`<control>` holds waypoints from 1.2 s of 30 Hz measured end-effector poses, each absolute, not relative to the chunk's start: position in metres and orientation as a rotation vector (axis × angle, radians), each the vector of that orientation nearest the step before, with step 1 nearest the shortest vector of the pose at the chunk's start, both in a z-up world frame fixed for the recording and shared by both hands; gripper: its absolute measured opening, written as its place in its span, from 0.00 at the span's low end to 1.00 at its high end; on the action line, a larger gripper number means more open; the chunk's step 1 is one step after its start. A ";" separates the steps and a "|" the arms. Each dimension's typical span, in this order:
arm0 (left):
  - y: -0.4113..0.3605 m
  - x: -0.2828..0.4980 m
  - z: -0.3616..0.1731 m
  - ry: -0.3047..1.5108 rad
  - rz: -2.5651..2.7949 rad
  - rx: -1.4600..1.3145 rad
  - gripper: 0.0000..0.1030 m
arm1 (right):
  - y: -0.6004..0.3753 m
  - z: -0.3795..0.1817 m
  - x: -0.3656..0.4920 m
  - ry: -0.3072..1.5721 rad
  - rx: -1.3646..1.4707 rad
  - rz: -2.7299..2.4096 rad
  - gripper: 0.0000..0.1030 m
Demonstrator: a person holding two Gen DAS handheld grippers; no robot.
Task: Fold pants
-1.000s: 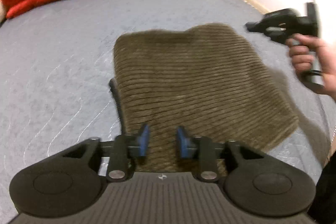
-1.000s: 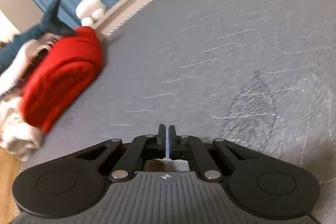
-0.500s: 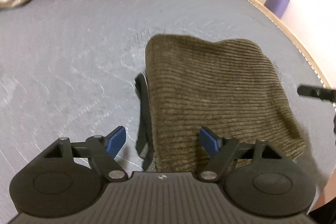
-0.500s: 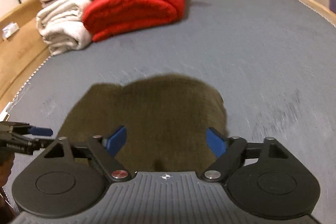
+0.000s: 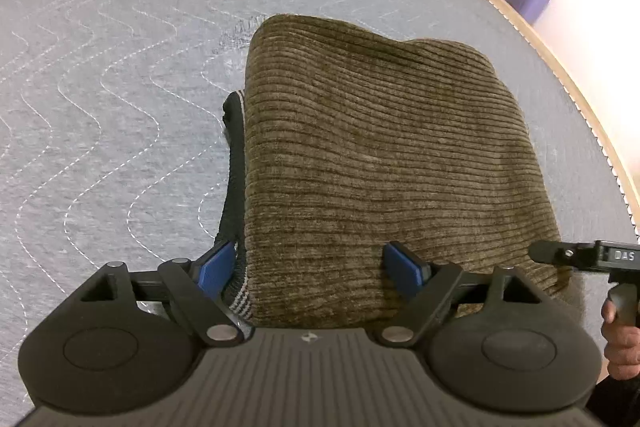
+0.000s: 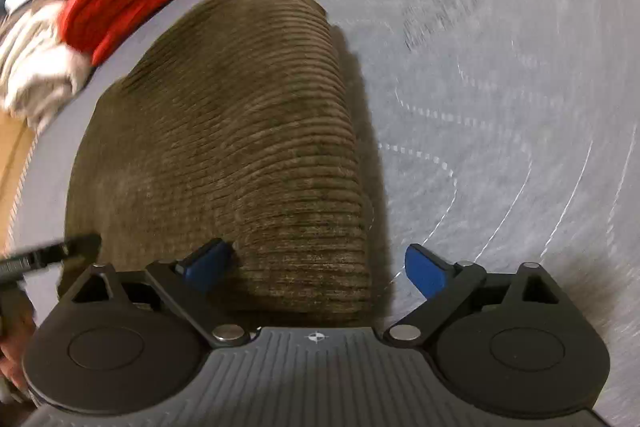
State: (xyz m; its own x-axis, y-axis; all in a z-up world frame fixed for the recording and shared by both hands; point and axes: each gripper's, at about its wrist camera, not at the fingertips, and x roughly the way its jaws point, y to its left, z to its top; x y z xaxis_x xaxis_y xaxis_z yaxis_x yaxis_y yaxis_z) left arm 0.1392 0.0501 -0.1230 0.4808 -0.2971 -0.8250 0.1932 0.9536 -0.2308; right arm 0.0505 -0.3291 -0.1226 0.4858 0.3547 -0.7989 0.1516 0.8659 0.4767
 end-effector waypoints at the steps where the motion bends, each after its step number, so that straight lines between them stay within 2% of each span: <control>1: 0.051 0.139 -0.123 1.027 -0.305 -0.114 0.82 | -0.327 -0.121 0.052 1.057 0.512 0.146 0.85; 2: 0.051 0.140 -0.123 1.026 -0.313 -0.119 0.80 | -0.323 -0.118 0.053 1.038 0.476 0.168 0.76; 5: 0.048 0.138 -0.120 1.011 -0.332 -0.098 0.72 | -0.319 -0.115 0.053 1.020 0.453 0.190 0.59; 8: 0.044 0.135 -0.114 0.982 -0.338 -0.089 0.58 | -0.325 -0.109 0.053 0.989 0.450 0.211 0.41; 9: 0.045 0.134 -0.112 0.975 -0.343 -0.100 0.53 | -0.327 -0.105 0.055 0.973 0.465 0.211 0.37; 11: 0.046 0.133 -0.109 0.967 -0.367 -0.131 0.50 | -0.333 -0.095 0.057 0.919 0.455 0.214 0.35; 14: 0.042 0.130 -0.109 0.971 -0.384 -0.113 0.54 | -0.340 -0.082 0.063 0.857 0.432 0.201 0.35; 17: 0.037 0.124 -0.100 0.933 -0.337 -0.001 0.68 | -0.340 -0.091 0.068 0.904 0.424 0.188 0.37; 18: 0.035 0.120 -0.094 0.897 -0.311 0.053 0.69 | -0.337 -0.097 0.070 0.926 0.406 0.177 0.39; 21: 0.031 0.106 -0.073 0.774 -0.289 0.168 0.69 | -0.329 -0.096 0.067 0.936 0.352 0.155 0.48; 23: 0.031 0.098 -0.065 0.731 -0.319 0.166 0.69 | -0.326 -0.086 0.061 0.911 0.292 0.146 0.50; 24: 0.031 0.098 -0.065 0.724 -0.337 0.163 0.69 | -0.325 -0.083 0.057 0.901 0.268 0.144 0.58; 25: 0.030 0.096 -0.065 0.725 -0.364 0.167 0.69 | -0.323 -0.080 0.052 0.890 0.242 0.148 0.60; 26: 0.026 0.096 -0.068 0.740 -0.389 0.185 0.67 | -0.320 -0.078 0.049 0.885 0.217 0.158 0.61; 27: 0.022 0.097 -0.073 0.770 -0.402 0.215 0.54 | -0.316 -0.080 0.048 0.889 0.193 0.168 0.61; 28: 0.017 0.100 -0.085 0.838 -0.393 0.275 0.51 | -0.312 -0.082 0.047 0.895 0.163 0.169 0.61; 31: 0.010 0.101 -0.105 0.895 -0.366 0.417 0.52 | -0.309 -0.095 0.049 0.938 0.112 0.166 0.65; 32: 0.010 0.101 -0.101 0.895 -0.365 0.411 0.52 | -0.311 -0.096 0.050 0.950 0.122 0.166 0.70; 34: 0.011 0.103 -0.096 0.896 -0.358 0.392 0.53 | -0.315 -0.096 0.053 0.962 0.130 0.164 0.72; 35: 0.009 0.101 -0.095 0.887 -0.352 0.400 0.54 | -0.315 -0.095 0.054 0.965 0.126 0.168 0.73; 36: 0.011 0.097 -0.096 0.874 -0.338 0.416 0.64 | -0.315 -0.094 0.054 0.963 0.123 0.169 0.74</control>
